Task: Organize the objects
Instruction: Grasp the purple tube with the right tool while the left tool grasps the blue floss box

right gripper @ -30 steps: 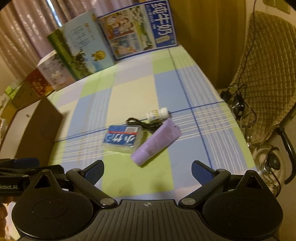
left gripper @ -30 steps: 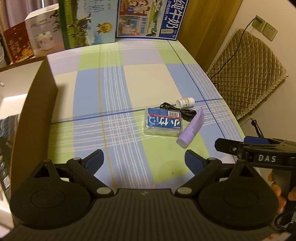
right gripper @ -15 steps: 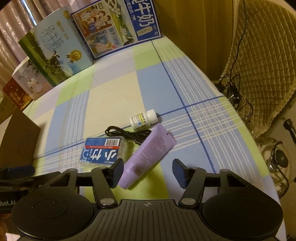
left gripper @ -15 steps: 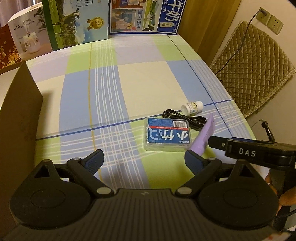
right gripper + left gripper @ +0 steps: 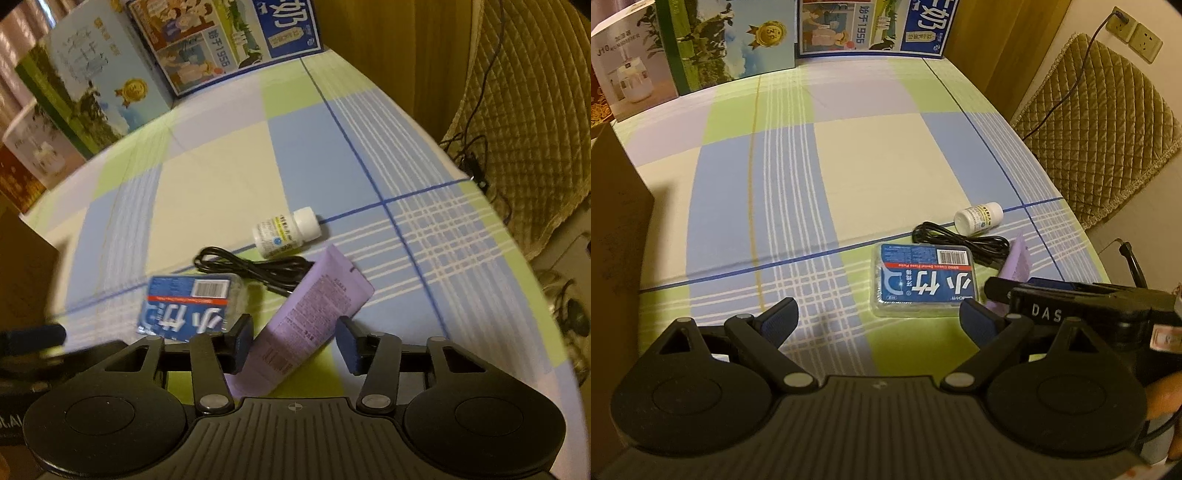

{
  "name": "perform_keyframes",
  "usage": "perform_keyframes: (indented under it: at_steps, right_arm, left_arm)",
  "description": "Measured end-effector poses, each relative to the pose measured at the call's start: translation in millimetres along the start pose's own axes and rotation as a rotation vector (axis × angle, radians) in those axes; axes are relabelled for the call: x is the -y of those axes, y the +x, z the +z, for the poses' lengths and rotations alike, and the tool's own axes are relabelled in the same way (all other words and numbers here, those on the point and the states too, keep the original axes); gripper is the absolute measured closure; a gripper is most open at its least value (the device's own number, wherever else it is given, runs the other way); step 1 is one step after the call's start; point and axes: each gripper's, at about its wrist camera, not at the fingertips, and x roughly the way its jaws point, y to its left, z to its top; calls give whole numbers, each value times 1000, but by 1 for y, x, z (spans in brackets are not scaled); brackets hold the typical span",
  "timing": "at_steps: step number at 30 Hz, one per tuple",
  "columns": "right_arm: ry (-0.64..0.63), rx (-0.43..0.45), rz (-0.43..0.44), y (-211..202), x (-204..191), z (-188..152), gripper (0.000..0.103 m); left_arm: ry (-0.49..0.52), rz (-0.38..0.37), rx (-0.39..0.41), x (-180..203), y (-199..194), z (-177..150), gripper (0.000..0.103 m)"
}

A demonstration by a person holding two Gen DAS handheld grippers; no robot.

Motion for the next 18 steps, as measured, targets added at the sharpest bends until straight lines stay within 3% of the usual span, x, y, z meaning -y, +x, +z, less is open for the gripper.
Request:
perform_keyframes:
  at_steps: [7, 11, 18]
  right_arm:
    - [-63, -14, -32, -5, 16, -3, 72]
    - [-56, -1, -71, -6, 36, -4, 74]
    - [-2, 34, -57, -9, 64, 3, 73]
  left_arm:
    - [19, -32, -9, 14, 15, 4, 10]
    - [35, -44, -16, 23, 28, 6, 9]
    - [66, -9, -43, 36, 56, 11, 7]
